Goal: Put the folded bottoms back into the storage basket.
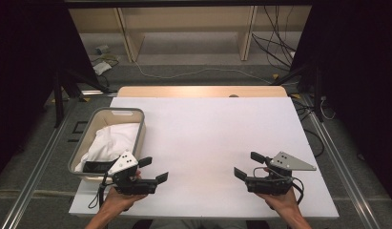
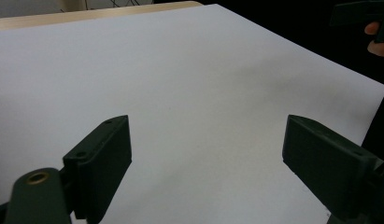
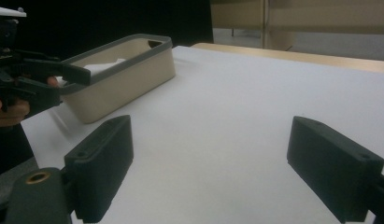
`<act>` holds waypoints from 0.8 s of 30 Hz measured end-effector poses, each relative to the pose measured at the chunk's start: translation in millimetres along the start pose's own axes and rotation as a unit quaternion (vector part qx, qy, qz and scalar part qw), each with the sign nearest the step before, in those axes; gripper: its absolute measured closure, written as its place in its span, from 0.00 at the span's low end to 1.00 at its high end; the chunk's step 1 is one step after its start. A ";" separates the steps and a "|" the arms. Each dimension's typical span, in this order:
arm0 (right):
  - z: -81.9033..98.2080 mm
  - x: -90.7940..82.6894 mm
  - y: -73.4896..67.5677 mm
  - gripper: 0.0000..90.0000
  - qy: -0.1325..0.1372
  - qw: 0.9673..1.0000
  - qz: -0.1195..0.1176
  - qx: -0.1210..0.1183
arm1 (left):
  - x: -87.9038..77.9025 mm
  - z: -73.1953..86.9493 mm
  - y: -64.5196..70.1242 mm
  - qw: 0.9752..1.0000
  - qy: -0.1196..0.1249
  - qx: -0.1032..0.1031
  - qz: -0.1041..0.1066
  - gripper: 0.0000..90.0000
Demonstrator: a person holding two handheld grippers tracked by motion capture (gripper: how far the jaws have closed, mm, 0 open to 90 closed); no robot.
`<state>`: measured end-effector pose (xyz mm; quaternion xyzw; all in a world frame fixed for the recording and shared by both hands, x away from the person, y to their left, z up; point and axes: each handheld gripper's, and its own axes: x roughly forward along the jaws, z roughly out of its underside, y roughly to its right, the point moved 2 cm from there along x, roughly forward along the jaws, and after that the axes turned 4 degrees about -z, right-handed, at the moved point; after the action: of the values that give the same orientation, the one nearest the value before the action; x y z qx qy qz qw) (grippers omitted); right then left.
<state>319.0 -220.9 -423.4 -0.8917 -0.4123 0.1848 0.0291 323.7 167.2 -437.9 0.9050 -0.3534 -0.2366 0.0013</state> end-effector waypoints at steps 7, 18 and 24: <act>5.2 -4.1 -0.3 0.14 -0.009 1.000 0.002 0.006 | -1.2 5.2 0.8 1.000 -0.017 -0.001 0.001 0.17; 8.3 -10.0 0.0 0.07 -0.014 1.000 0.005 0.010 | -5.2 2.2 3.7 1.000 0.000 -0.001 0.004 0.05; 6.4 -9.7 -0.6 0.05 -0.007 1.000 0.006 0.007 | -3.0 1.0 4.8 1.000 0.000 0.017 -0.005 0.05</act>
<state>310.6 -228.3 -426.3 -0.8927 -0.4056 0.1937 0.0313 318.3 165.6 -436.7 0.9066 -0.3529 -0.2309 -0.0156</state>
